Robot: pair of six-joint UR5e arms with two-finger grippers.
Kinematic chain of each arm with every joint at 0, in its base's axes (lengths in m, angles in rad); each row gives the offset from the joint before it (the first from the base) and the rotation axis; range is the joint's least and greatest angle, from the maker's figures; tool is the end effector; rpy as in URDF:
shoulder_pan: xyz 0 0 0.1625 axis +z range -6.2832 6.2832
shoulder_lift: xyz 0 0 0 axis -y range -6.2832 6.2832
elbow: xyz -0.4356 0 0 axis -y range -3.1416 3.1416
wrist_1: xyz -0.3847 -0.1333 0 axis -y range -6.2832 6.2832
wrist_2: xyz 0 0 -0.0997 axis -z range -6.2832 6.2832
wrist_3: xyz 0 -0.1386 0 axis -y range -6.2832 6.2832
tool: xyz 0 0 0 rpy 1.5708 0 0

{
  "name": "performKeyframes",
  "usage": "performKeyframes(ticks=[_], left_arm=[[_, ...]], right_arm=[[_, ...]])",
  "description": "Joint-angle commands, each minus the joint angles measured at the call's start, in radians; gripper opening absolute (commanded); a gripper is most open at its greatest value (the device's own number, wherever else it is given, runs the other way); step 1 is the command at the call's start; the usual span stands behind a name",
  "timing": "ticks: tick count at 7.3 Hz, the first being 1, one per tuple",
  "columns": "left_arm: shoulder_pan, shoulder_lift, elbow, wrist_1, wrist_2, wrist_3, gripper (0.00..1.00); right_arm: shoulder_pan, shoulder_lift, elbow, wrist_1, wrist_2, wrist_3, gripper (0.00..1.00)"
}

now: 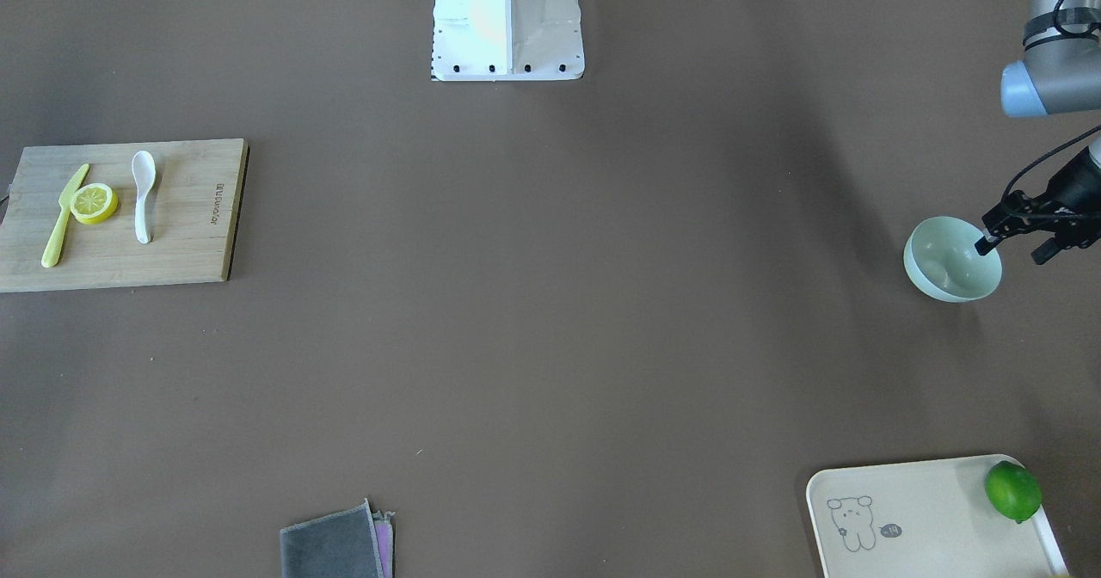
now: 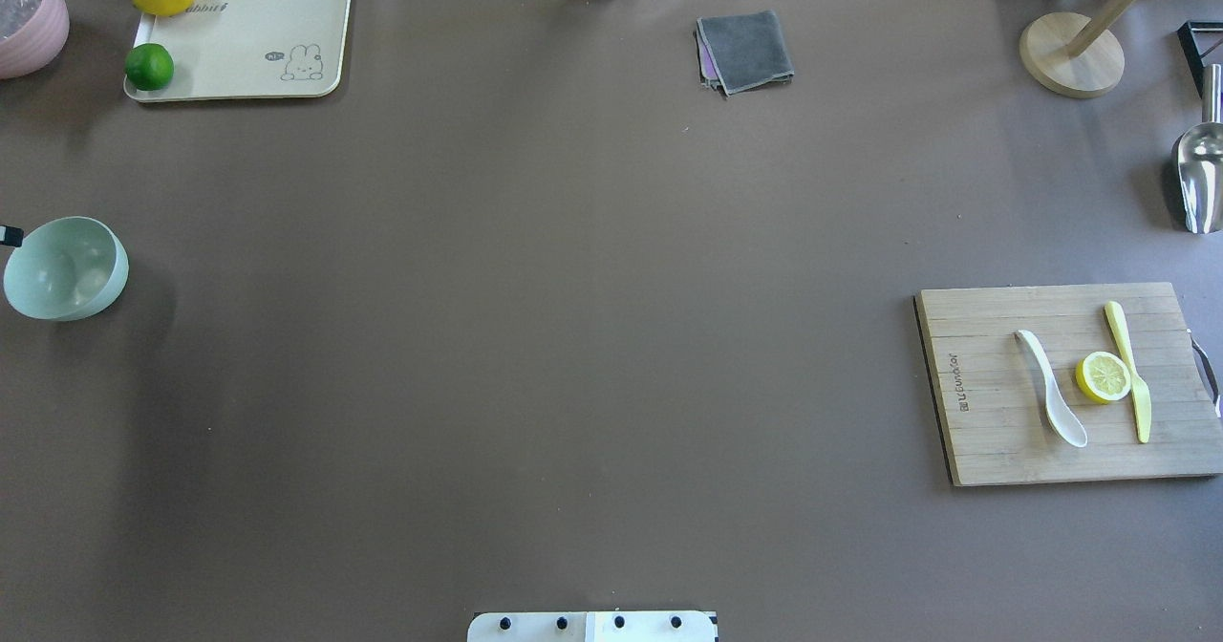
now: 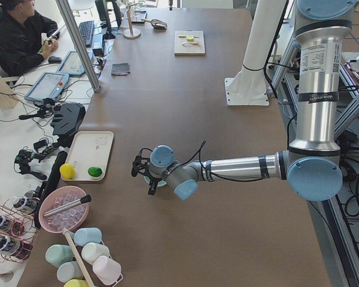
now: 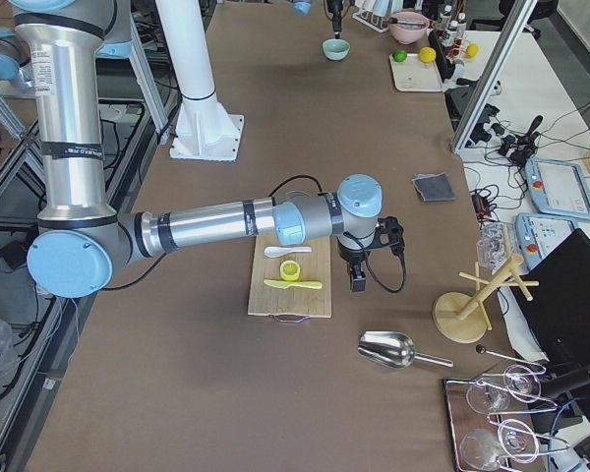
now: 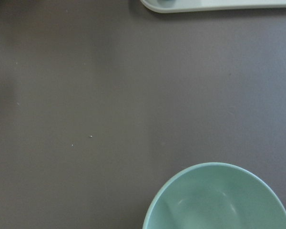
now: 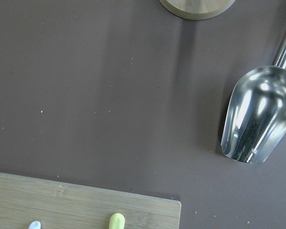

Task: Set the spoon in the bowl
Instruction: 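Reach the left gripper to the pale green bowl and grasp its rim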

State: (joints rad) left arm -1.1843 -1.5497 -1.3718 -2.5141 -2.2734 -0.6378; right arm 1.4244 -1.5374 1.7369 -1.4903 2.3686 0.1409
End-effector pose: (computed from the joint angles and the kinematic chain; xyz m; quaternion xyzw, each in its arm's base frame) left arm 0.1521 -0.4898 0.6953 0.1318 0.4433 0.0107 0.8865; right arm -0.0413 -0.5136 0.5871 0.0722 -0.3991 -0.0567 0.9123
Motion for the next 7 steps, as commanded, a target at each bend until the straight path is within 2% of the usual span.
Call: performKeyframes(ticks=[1,2,3,4,6,7], left_arm=[[0.029,-0.013,0.034,0.001,0.0,0.0,0.95],[0.031,-0.012,0.042,-0.012,0.0,0.003,0.49],[0.031,-0.012,0.062,-0.041,0.0,0.004,0.17],[0.031,-0.012,0.072,-0.054,0.0,0.003,0.0],[0.031,-0.015,0.053,-0.043,-0.021,-0.04,0.0],[0.029,-0.048,0.021,-0.008,-0.097,-0.134,0.0]], right_arm=[[-0.051,0.031,0.003,0.016,0.006,0.122,1.0],[-0.062,0.039,0.004,0.016,0.024,0.155,1.0],[-0.07,0.043,0.004,0.016,0.05,0.184,1.0],[-0.093,0.049,0.018,0.016,0.053,0.227,1.0],[-0.107,0.057,0.024,0.016,0.057,0.261,1.0],[-0.108,0.056,0.024,0.016,0.057,0.263,1.0]])
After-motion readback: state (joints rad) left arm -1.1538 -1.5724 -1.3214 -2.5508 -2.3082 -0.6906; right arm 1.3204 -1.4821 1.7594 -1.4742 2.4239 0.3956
